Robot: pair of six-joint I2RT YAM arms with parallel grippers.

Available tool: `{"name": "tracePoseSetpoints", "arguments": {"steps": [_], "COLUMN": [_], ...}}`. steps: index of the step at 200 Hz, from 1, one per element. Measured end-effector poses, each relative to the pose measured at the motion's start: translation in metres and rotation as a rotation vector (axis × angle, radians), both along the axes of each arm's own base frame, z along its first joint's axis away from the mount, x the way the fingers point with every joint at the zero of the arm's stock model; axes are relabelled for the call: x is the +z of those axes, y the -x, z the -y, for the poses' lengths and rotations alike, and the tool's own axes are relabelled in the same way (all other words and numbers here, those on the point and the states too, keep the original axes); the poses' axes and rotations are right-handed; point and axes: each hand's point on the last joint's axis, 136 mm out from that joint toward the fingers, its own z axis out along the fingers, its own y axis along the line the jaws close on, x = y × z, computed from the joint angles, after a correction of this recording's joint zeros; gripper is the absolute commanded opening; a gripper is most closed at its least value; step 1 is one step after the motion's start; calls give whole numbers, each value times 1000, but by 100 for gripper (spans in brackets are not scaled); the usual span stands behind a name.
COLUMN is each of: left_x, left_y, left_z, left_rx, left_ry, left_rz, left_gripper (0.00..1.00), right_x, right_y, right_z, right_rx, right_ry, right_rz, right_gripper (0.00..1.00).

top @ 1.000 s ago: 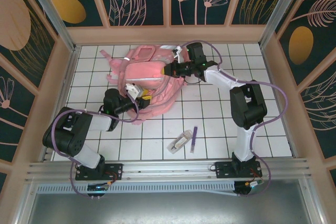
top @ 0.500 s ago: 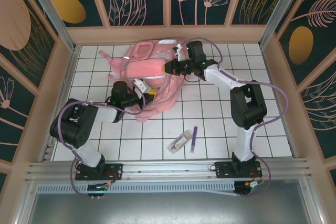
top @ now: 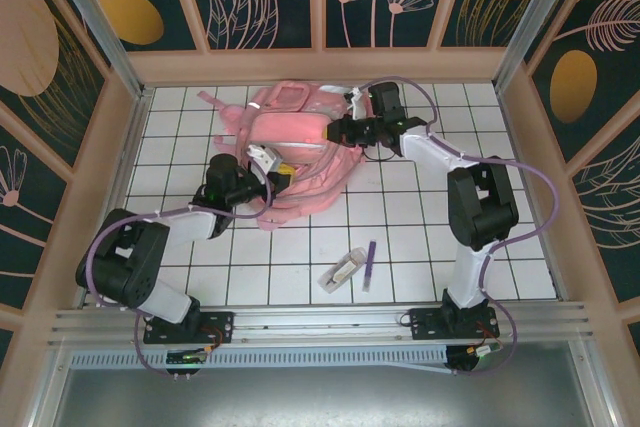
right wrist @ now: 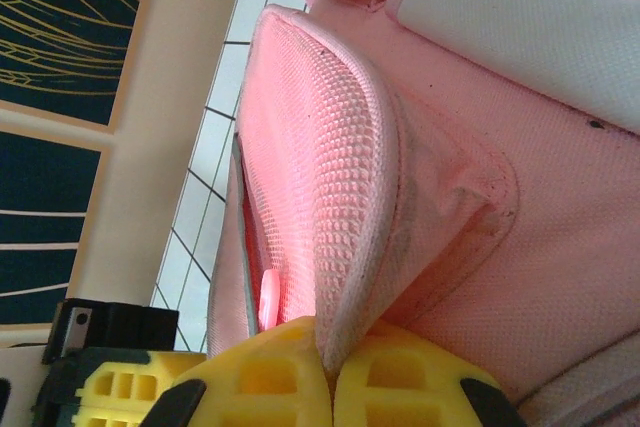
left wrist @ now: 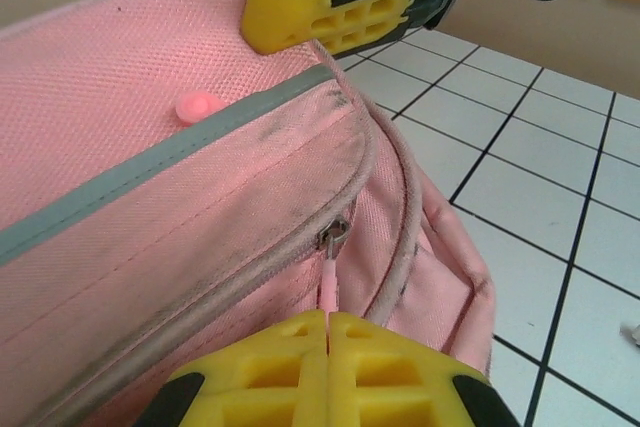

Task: Pack the student bag

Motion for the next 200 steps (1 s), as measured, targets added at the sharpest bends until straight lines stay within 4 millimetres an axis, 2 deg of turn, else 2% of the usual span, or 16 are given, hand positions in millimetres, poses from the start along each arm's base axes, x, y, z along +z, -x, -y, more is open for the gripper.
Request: {"name": "tracePoseSetpoints", "arguments": {"steps": [88,103,121,165,200], "left_x": [-26,-31,-34,-31,-16], "left_y": [15,15,13,7,-2], "left_z": [2,1,-2,-4,0], "left_rx": [-64,-57,-36,-14,-25], "left_ry": [-56,-65,-73,-85,-87], "left_rz": [-86,-98,-109,-98,-42], "left_gripper": [0,32,46,49,43], "right_x": [-5,-8,-10,-10,-9], "right_y": [3,4,5,6,6], "right_z": [5,6,7,7,6], "right_rx": [10,9,12,23,31], "right_ry": [-8,-7,-5,-6,-14], "right_rz": [-25,-27,-28,-15,-10], "right_gripper": [0,0,0,0,0]}}
